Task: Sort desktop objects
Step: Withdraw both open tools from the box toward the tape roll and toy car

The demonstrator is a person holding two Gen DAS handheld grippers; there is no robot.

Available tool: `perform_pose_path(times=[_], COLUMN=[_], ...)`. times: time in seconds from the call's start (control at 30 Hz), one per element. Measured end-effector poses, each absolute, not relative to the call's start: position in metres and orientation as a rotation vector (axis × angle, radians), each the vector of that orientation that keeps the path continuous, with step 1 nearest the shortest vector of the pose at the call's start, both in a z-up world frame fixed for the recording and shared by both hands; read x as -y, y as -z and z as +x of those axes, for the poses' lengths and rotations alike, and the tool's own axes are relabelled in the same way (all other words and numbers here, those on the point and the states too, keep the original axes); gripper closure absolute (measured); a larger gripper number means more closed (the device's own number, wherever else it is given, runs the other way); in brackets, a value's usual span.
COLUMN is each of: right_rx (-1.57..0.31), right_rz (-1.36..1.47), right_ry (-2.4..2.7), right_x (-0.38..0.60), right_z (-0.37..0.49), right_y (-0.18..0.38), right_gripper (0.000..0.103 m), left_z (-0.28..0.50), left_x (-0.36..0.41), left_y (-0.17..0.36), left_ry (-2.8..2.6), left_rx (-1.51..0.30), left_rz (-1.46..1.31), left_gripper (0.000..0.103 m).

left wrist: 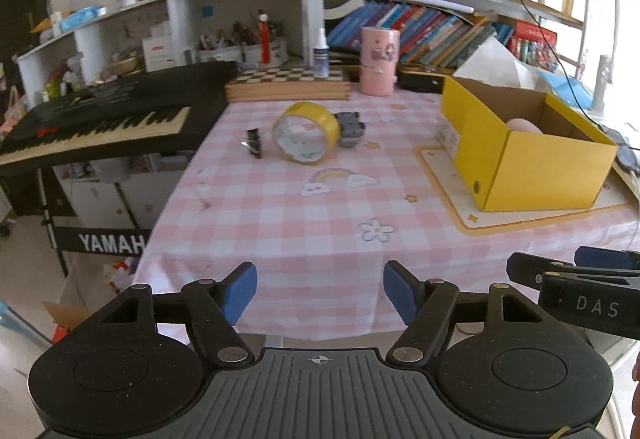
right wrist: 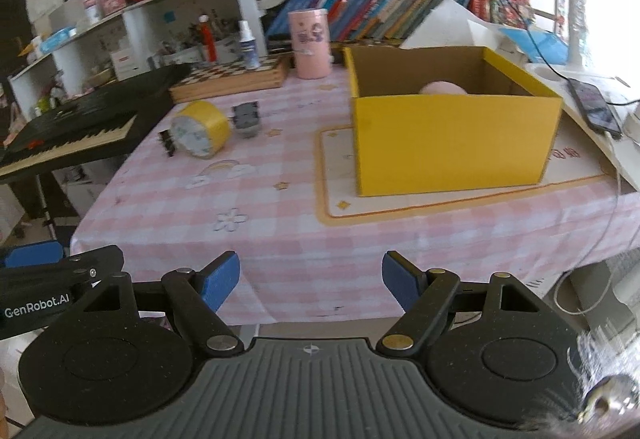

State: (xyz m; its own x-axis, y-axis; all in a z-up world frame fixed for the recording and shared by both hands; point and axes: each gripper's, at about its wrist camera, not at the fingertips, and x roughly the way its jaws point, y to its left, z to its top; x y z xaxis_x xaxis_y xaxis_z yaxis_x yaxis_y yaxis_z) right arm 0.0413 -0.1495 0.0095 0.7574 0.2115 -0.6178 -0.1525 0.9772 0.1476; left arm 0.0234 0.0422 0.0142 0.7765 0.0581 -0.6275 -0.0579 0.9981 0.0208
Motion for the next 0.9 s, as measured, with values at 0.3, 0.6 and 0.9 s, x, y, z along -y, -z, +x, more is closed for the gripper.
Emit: perform_pose_path(times=[0.3, 0.6, 0.9], right_rx=[-0.671, -0.662, -0.659], right_rz=[0.050, 0.031, 0.022], right_ry=[-0.255, -0.270, -0.265], right_x=[0.115, 0.098, 0.094], right_z=[0.039, 0.040, 0.052], right_y=[-0.014, -0.017, -0.017], right_gripper=[0.026, 0.026, 0.026], left_z=[0.014, 0.014, 0.033], left_x=[-0.071, -0.082, -0.084], left_y=[-0.015, -0.016, -0.011], left_ry=[-0.108, -0.111, -0.094], left_rx=[-0.659, -0.654, -0.670], left_rz=[-0.034, -0.041, -0.047], left_gripper=[0.030, 0.027, 0.024])
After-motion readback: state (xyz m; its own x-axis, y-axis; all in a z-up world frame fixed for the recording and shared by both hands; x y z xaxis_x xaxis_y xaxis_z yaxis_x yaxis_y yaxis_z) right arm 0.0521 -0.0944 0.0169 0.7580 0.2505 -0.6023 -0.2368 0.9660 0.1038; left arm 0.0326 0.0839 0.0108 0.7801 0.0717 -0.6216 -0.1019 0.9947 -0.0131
